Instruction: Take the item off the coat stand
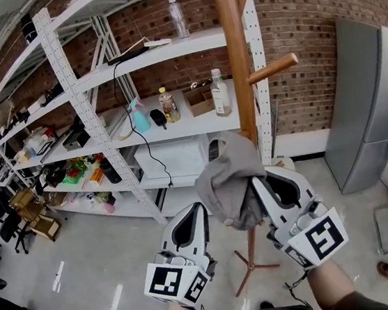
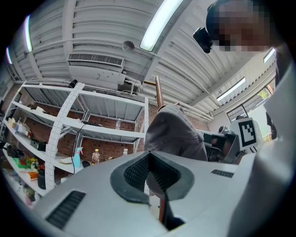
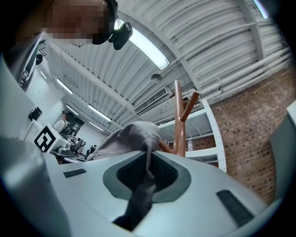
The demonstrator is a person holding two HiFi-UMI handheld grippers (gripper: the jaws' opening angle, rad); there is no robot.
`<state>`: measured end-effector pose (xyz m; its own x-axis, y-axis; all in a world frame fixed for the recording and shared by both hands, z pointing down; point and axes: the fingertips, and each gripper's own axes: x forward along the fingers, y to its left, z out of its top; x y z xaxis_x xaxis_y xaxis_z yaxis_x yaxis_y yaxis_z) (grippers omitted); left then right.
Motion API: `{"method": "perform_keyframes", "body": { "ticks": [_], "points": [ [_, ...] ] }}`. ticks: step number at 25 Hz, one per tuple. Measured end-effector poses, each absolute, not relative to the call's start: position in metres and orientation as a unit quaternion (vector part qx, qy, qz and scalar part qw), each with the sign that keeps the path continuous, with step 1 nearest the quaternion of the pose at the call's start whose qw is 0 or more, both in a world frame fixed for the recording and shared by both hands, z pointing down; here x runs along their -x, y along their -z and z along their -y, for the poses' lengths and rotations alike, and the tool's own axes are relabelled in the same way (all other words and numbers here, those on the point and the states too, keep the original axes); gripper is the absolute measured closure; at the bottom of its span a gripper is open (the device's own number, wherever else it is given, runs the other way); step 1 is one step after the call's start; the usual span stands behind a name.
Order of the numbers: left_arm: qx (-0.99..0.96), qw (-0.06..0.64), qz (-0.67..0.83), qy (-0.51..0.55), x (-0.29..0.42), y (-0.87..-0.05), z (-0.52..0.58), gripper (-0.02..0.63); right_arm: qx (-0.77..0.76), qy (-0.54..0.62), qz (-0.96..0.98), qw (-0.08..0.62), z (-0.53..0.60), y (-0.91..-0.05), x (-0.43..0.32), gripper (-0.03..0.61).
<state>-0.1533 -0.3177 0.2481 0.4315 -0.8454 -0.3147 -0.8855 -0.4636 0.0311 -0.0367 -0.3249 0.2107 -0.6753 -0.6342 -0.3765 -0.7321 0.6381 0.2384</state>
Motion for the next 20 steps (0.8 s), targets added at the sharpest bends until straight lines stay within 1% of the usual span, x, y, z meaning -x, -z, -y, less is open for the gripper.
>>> {"method": "perform_keyframes", "body": {
  "ticks": [8, 20],
  "points": [
    [0.838, 0.052, -0.523, -0.148, 0.167, -0.261, 0.299, 0.607, 0.364, -0.181, -0.906, 0.116, 0.303, -0.226, 0.055, 0.543],
    [0.831, 0.024, -0.537, -0.141, 0.186, -0.291, 0.251, 0.606, 0.362, -0.170, -0.910, 0.114, 0.256, -0.247, 0.070, 0.543]
  ]
}}
